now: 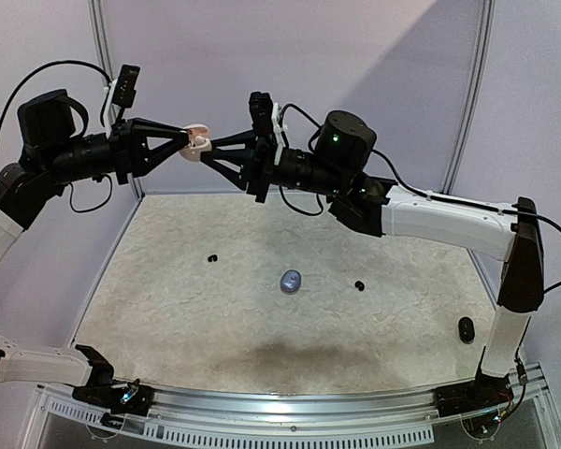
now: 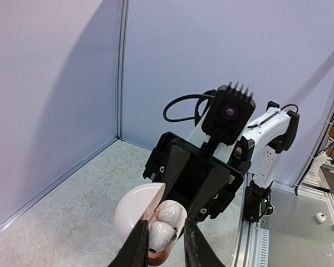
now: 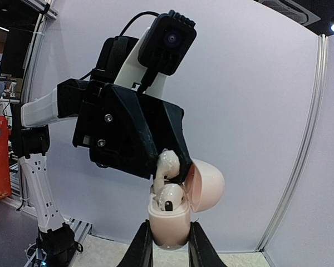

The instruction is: Insert the wireless bluetooth earbuds into the charging case

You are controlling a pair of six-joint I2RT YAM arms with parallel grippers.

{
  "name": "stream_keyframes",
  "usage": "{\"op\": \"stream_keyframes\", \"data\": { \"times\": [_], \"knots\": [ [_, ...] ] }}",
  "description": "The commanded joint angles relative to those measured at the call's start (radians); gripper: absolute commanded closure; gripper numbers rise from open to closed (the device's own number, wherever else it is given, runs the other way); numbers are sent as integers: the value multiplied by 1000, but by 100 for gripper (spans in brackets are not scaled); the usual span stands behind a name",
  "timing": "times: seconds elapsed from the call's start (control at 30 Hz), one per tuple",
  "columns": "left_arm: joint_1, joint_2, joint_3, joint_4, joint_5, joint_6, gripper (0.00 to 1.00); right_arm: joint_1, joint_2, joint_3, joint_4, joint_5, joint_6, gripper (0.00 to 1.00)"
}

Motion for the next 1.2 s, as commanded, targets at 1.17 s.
{"op": "stream_keyframes", "data": {
  "times": [1.17],
  "knots": [
    [155,31,62,-10,-31,-36,60,-7,-80,-38,-18,-24,54,100]
  ]
}}
